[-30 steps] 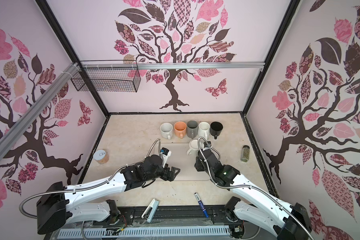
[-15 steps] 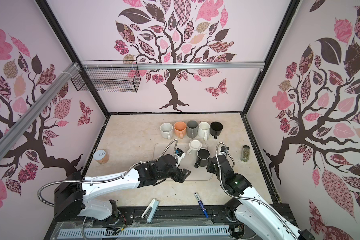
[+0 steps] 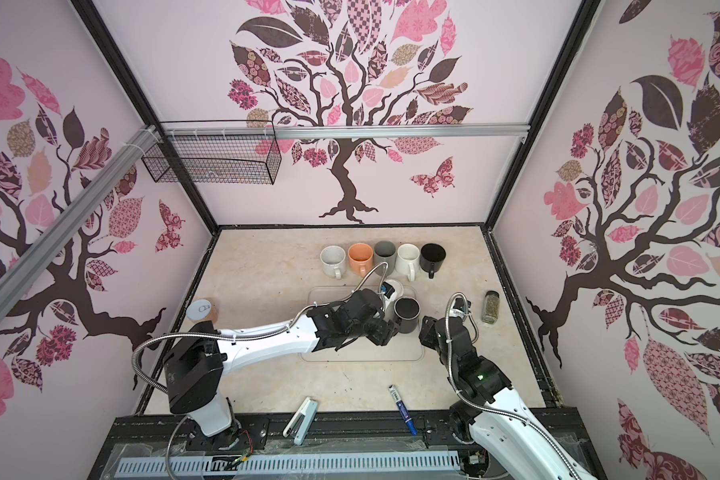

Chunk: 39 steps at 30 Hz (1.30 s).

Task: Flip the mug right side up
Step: 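Move left gripper over the upside-down black mug on the tray, then lower left gripper onto the black mug's handle and close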

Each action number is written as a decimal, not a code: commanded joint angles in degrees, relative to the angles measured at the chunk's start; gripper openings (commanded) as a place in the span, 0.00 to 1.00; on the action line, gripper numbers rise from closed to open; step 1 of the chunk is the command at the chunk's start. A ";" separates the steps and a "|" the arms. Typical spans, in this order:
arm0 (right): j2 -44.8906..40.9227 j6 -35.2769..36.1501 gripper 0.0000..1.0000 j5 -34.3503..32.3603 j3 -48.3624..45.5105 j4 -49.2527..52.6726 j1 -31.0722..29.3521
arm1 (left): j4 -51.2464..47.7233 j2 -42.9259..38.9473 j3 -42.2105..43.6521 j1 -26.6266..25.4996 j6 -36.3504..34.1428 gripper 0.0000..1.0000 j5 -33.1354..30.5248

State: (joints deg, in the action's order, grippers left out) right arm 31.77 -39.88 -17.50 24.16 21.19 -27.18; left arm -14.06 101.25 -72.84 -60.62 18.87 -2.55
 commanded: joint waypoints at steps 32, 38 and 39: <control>-2.93 -0.73 0.56 1.23 -4.28 -2.60 0.69 | -7.27 13.80 -13.94 1.49 -0.82 0.51 -3.53; -2.86 -0.32 0.56 0.85 -4.51 -2.80 0.77 | -7.79 15.31 -15.53 1.57 -1.26 0.50 -2.82; -2.83 -0.21 0.56 0.88 -4.56 -2.82 0.74 | -7.94 15.54 -15.74 1.56 -1.37 0.50 -2.82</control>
State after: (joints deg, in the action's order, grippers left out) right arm 29.23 -40.34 -16.21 19.31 18.79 -26.70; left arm -22.00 115.33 -85.45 -59.33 17.98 -5.72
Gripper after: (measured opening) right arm 0.559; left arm 0.504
